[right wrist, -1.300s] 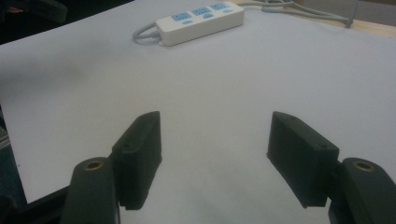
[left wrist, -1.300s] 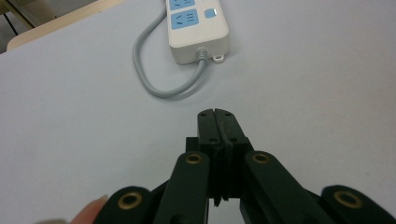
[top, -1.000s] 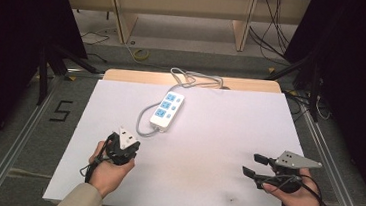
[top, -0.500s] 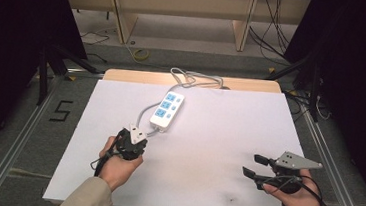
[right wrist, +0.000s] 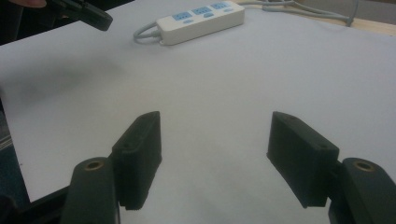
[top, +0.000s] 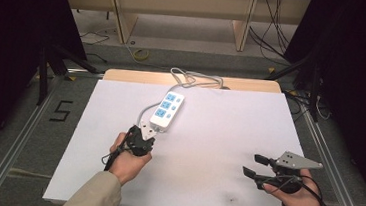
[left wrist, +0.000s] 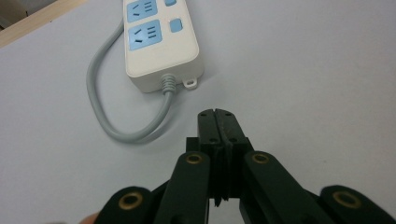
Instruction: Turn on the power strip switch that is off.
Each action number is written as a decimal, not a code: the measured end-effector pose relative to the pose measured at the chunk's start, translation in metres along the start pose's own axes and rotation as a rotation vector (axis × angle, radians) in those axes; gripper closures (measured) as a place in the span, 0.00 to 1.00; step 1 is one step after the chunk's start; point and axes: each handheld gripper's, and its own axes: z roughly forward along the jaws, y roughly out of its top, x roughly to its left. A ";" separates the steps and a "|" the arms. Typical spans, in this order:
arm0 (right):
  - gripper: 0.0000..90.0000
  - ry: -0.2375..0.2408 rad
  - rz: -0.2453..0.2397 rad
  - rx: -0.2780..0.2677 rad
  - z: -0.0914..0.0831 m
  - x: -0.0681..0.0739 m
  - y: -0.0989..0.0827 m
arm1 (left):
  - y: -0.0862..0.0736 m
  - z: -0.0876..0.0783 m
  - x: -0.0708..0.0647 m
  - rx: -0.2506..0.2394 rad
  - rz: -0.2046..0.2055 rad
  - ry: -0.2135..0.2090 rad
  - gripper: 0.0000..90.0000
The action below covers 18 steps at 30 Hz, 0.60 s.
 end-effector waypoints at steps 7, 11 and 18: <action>0.39 0.001 0.006 -0.001 -0.001 0.000 0.000 | 0.008 0.009 0.004 0.013 0.000 0.002 1.00; 0.39 0.001 0.004 -0.003 -0.001 0.000 0.000 | 0.013 0.014 0.005 0.012 -0.002 0.008 1.00; 0.39 0.002 0.005 -0.002 -0.001 0.000 0.000 | 0.020 0.020 0.006 0.009 0.002 0.017 1.00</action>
